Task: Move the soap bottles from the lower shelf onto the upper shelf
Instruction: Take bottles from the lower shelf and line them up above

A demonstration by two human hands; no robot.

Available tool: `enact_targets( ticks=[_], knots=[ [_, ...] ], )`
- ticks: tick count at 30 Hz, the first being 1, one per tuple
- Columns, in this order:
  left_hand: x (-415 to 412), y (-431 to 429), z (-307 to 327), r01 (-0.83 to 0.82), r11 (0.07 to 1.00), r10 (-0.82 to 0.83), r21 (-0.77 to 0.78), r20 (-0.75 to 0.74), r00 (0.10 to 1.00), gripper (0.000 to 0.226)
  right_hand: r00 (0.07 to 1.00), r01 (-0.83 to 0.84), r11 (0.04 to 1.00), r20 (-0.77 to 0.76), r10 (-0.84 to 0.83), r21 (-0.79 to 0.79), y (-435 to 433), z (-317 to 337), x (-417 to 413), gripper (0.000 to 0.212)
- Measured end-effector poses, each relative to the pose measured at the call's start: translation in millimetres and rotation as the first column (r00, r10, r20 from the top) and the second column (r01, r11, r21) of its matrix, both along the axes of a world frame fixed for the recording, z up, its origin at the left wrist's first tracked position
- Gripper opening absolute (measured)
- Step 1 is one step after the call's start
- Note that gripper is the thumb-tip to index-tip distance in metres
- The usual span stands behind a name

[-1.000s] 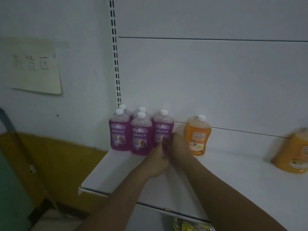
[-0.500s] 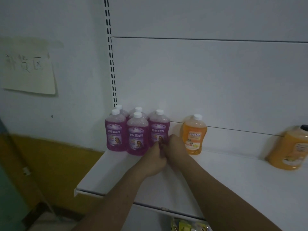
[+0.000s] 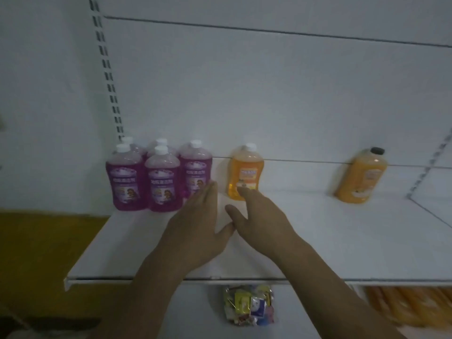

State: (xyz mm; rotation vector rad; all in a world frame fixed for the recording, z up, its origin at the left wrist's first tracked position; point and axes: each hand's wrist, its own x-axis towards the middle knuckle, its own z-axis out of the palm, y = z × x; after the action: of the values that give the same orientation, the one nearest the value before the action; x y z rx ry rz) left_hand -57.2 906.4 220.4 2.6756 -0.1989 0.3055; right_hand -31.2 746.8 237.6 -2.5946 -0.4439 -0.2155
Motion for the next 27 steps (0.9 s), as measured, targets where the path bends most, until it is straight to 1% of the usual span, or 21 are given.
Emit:
enact_targets(
  ticks=[1,3,6,9,14,19,21,24,27],
  knots=[
    [-3.4,-7.5,1.8,0.007,0.999,-0.009,0.039,0.059,0.998,0.100,0.999,0.029,1.000,0.038,-0.028,-0.005,-14.8,-1.6,-10.6,0.061],
    [-7.4,-25.2,0.4,0.067,0.993,-0.080,0.095,0.142,0.987,0.112,0.992,0.110,0.992,0.072,-0.106,-0.055,-46.7,-7.5,-31.3,0.077],
    [-10.7,-58.3,-8.1,0.188,0.964,-0.219,0.186,0.160,0.963,0.118,0.966,0.259,0.955,0.049,-0.254,-0.147,-99.1,-20.3,-64.5,0.100],
    [-16.3,-98.4,-16.0,0.324,0.922,-0.358,0.214,0.146,0.922,0.120,0.921,0.387,0.903,0.049,-0.385,-0.186,-152.0,-35.2,-101.7,0.112],
    [-36.7,-177.4,-29.6,0.493,0.831,-0.523,0.259,0.056,0.851,0.119,0.825,0.558,0.807,0.023,-0.565,-0.195,-226.5,-59.7,-166.7,0.120],
    [-61.5,-266.1,-49.7,0.635,0.745,-0.643,0.205,-0.031,0.765,0.120,0.745,0.651,0.738,-0.039,-0.666,-0.178,-303.4,-74.6,-222.8,0.120],
    [-76.7,-306.2,-56.4,0.660,0.724,-0.667,0.199,-0.044,0.744,0.118,0.718,0.676,0.718,-0.069,-0.692,-0.169,-338.9,-81.2,-241.5,0.121],
    [-97.5,-369.1,-66.7,0.677,0.711,-0.678,0.189,-0.069,0.732,0.116,0.687,0.705,0.687,-0.074,-0.723,-0.178,-394.3,-89.5,-267.0,0.124],
    [-110.0,-433.6,-83.4,0.725,0.664,-0.727,0.182,-0.073,0.683,0.121,0.663,0.725,0.661,-0.063,-0.746,-0.194,-450.9,-99.4,-292.3,0.127]
  ],
)
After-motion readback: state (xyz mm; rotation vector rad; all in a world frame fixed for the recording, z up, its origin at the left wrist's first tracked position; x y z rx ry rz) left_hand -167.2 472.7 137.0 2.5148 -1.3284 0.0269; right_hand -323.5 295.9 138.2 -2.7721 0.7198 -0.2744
